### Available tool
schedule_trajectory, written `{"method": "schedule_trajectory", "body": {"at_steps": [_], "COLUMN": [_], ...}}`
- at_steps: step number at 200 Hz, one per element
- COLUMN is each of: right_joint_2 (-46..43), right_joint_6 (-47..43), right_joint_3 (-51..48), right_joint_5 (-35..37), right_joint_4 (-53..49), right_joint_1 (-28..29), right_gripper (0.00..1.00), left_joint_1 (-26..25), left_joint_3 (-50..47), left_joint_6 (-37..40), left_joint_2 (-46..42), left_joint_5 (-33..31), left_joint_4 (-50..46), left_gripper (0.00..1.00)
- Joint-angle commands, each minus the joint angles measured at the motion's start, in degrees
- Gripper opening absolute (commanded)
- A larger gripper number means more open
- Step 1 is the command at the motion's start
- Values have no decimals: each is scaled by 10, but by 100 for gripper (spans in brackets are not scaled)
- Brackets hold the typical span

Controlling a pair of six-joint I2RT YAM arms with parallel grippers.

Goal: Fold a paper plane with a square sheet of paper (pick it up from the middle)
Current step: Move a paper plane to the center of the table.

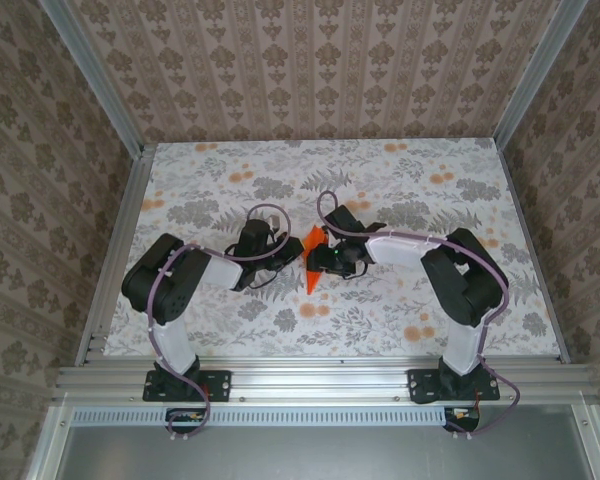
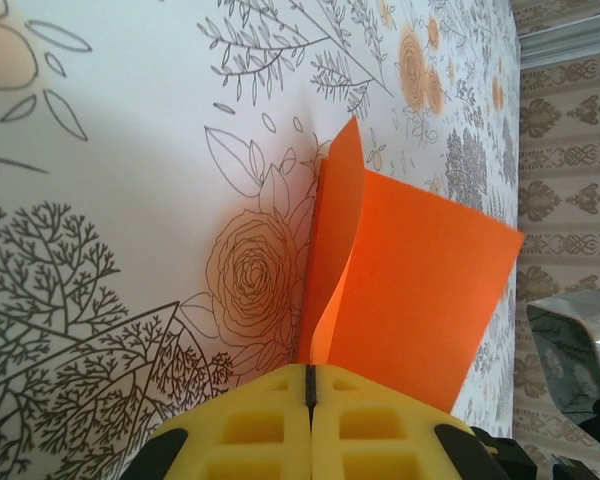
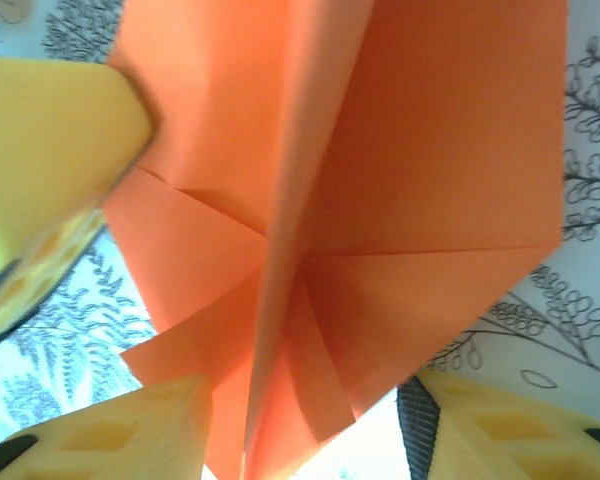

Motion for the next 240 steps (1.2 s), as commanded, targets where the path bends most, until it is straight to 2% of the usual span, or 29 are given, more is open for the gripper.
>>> {"method": "schedule_trajectory", "body": {"at_steps": [1,43,88,118,196,240], "right_joint_2": [-27,-35,-101,-119,-45,-28], "right_joint_6": [3,9,17,7,2,3], "right_joint_3": [-18,-22,-48,-48,-16,-9], "right_joint_5": [-31,-27,69,55,47,32], "right_joint_4": [55,65,34,36,20,24], "right_joint_1": [-1,-1,-1,6,23,25], "right_gripper": [57,56,57,57,56,51], "left_joint_1": [3,3,3,3,1,-1], "left_joint_3": [5,8,9,10,15,18], "left_joint_6": [-13,-12,-10,-10,-13,-17], "left_joint_2": [14,19,17,17,21,25], "left_joint_5": [27,28,22,23,26,29], "left_joint_4": [0,-4,-10,-8,-7,-2], "left_gripper": [5,4,4,4,4,4]}}
